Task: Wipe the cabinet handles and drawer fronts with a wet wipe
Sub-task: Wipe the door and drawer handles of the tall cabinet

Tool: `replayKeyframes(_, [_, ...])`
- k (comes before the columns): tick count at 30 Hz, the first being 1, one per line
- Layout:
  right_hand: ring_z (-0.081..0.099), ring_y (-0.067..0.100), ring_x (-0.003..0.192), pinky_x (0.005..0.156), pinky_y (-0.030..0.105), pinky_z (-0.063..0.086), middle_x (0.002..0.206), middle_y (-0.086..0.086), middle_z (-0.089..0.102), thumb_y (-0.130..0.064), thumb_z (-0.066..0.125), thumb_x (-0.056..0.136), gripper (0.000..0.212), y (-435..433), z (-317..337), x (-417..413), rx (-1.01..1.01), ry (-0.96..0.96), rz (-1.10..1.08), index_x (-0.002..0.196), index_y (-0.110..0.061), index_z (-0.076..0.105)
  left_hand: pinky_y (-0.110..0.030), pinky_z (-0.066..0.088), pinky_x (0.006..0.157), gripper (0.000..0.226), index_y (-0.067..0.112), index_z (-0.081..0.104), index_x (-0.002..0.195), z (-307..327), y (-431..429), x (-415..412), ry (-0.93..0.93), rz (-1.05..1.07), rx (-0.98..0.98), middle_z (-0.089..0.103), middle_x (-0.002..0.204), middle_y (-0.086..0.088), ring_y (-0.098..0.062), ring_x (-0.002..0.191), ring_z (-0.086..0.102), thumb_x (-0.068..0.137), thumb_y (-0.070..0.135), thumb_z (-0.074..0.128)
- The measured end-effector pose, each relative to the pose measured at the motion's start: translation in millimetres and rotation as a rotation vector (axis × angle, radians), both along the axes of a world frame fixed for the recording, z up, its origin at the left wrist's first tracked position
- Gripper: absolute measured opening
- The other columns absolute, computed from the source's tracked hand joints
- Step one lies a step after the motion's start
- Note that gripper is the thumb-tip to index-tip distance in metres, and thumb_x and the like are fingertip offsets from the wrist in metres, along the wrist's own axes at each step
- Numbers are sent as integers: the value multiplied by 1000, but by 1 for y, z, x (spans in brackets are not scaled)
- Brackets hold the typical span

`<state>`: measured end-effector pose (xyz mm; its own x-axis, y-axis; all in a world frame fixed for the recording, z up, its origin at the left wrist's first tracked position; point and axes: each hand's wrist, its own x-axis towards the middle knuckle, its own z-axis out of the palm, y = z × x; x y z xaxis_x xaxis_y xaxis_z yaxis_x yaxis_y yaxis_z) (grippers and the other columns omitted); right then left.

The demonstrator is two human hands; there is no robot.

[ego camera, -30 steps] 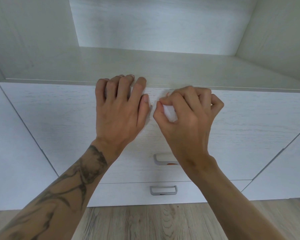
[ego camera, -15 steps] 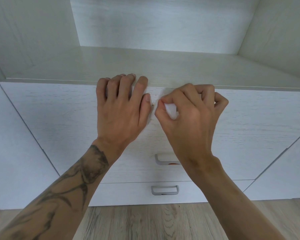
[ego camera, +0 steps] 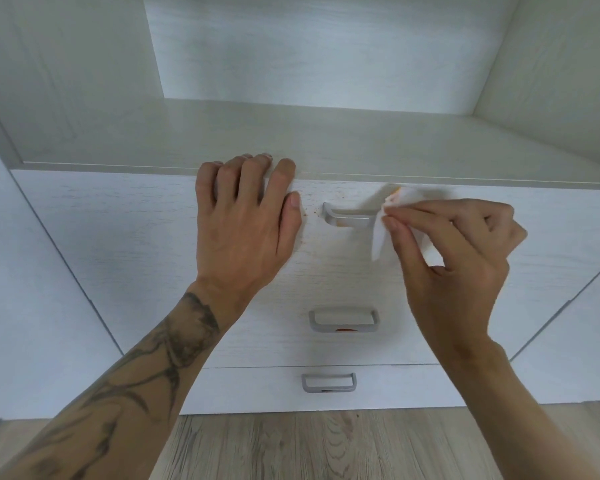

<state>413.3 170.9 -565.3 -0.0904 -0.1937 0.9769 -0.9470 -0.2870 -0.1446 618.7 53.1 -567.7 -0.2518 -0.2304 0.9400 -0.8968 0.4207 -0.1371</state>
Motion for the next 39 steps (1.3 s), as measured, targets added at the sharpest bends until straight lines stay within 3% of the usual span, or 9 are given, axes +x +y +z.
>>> replayKeyframes(4, [57, 21, 104, 90, 45, 35, 108, -12, 74, -25, 76, 102, 7, -11, 6, 28, -55, 61, 70, 101, -23, 83, -53, 36, 105, 37, 10, 63, 133, 0, -1, 0, 0, 5, -5, 64, 127, -16, -34, 114, 51, 111, 30, 41])
replayKeyframes(8, [65, 29, 98, 90, 49, 37, 108, -7, 78, -26, 82, 97, 4, -23, -1, 37, -19, 165, 62, 97, -26, 86, -53, 36, 104, 36, 9, 61, 133, -1, -1, 1, 3, -7, 1, 63, 127, -17, -35, 115, 49, 111, 31, 41])
replayKeyframes(15, [55, 27, 101, 87, 46, 33, 108, -10, 78, -26, 83, 96, 3, -20, -15, 10, -126, 91, 6, 97, -24, 86, -53, 36, 104, 36, 10, 62, 132, -1, -1, 0, 1, -5, -7, 64, 126, -16, -35, 113, 52, 111, 30, 40])
replayKeyframes(22, [55, 23, 104, 90, 44, 35, 109, -11, 79, -25, 83, 96, 4, -29, -10, 25, -114, 183, 44, 97, -27, 86, -52, 36, 104, 37, 10, 63, 132, -2, -3, 0, 2, 1, -26, 64, 125, -16, -34, 112, 50, 112, 30, 39])
replayKeyframes(27, [53, 27, 101, 75, 57, 42, 111, -13, 74, -23, 82, 96, 4, -11, -15, -10, -122, 109, -30, 97, -19, 85, -53, 37, 103, 38, 10, 64, 132, -1, -2, -1, 6, -5, -15, 64, 126, -15, -34, 112, 53, 111, 30, 38])
replayKeyframes(34, [53, 24, 103, 87, 47, 36, 106, -8, 79, -26, 80, 98, 7, -18, -12, 20, -89, 121, 30, 97, -22, 86, -52, 35, 104, 35, 10, 61, 132, -1, -1, 1, 2, -3, -15, 63, 126, -16, -33, 112, 48, 111, 29, 41])
replayKeyframes(39, [52, 25, 100, 75, 56, 44, 107, -6, 76, -17, 80, 98, 5, -5, -19, -19, -77, 18, -43, 101, -16, 84, -53, 34, 105, 37, 10, 61, 133, -3, -2, 0, 2, 7, -17, 62, 126, -16, -36, 112, 51, 112, 30, 39])
